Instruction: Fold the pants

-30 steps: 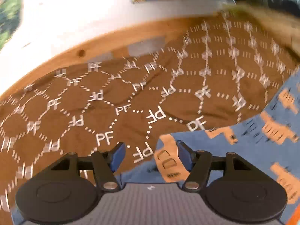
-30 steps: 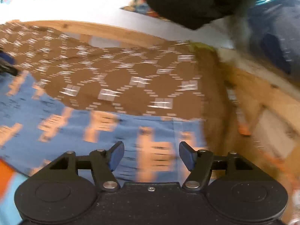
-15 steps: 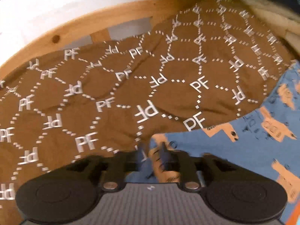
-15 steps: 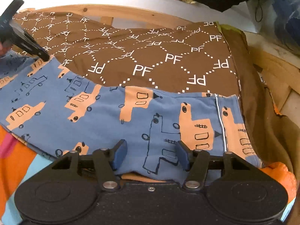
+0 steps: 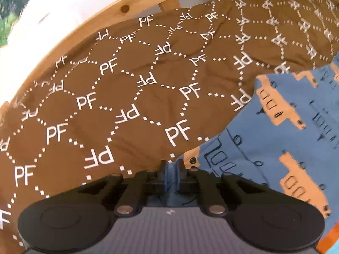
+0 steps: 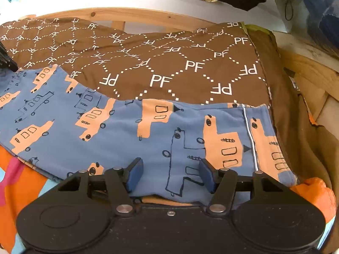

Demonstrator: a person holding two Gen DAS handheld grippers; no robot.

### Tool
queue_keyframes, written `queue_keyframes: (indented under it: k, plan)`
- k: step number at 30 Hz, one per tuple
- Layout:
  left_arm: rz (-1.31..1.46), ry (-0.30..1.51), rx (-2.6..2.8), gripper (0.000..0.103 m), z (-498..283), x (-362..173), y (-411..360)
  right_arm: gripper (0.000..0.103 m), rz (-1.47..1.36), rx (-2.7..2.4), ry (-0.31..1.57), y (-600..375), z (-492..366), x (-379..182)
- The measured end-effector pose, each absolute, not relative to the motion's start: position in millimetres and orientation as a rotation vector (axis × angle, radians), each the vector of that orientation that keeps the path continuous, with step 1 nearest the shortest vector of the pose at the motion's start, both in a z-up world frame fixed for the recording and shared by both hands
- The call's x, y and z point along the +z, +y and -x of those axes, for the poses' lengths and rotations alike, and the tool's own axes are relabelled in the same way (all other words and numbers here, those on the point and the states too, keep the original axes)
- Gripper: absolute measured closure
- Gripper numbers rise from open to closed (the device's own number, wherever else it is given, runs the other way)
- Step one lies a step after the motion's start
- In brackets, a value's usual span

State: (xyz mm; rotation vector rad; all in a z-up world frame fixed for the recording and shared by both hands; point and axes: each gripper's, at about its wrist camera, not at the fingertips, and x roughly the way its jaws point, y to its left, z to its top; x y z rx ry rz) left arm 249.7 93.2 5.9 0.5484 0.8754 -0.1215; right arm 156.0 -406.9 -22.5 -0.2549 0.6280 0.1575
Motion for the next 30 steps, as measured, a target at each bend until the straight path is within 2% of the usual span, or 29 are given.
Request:
queue_keyframes:
  k: [2,3,6,7,9,11,13,15,17,18,20,21,24,27,30]
  plan:
    - [-0.521,0.873,-0.081,0.071,-253,6,93,0.042,0.263,0.155,0.625,-406,-156,-24]
    - [-0.502,0.859,-0.060,0.061,-252,9,93,0.042,0.271,0.151,0.625,-405,-155,-23]
    - [-0.476,0.759,-0.017,0.054,-232,28,81,0.043,0.311,0.126,0.594,-398,-145,-14]
    - [-0.463,0.732,-0.040,0.047,-224,31,76,0.042,0.315,0.132,0.585,-396,-142,-11]
    - [-0.440,0.702,-0.088,0.038,-210,27,62,0.041,0.300,0.152,0.592,-394,-138,-9]
    - [-0.487,0.724,-0.098,0.038,-203,9,42,0.041,0.302,0.149,0.627,-395,-140,-13]
    - [-0.535,0.818,-0.041,0.038,-209,-20,36,0.041,0.302,0.104,0.646,-404,-138,-15]
    - [-0.496,0.797,-0.021,0.032,-208,-28,42,0.040,0.252,0.007,0.660,-424,-133,-8]
    - [-0.497,0.805,-0.010,0.032,-206,-21,40,0.052,0.169,-0.033,0.661,-446,-124,3]
    - [-0.508,0.806,-0.002,0.030,-206,-17,37,0.052,0.148,-0.036,0.657,-451,-120,8]
    - [-0.550,0.775,-0.003,0.030,-206,-4,19,0.032,0.149,-0.062,0.629,-450,-111,16]
    - [-0.562,0.740,-0.041,0.028,-204,5,5,0.032,0.145,-0.073,0.616,-449,-108,19]
    - [-0.541,0.640,-0.187,0.013,-204,35,-44,0.034,0.031,-0.024,0.636,-454,-111,23]
    - [-0.483,0.608,-0.404,0.012,-218,58,-112,0.035,-0.056,-0.041,0.680,-464,-116,16]
    - [-0.491,0.602,-0.554,0.012,-235,69,-189,0.051,-0.095,-0.109,0.688,-480,-117,12]
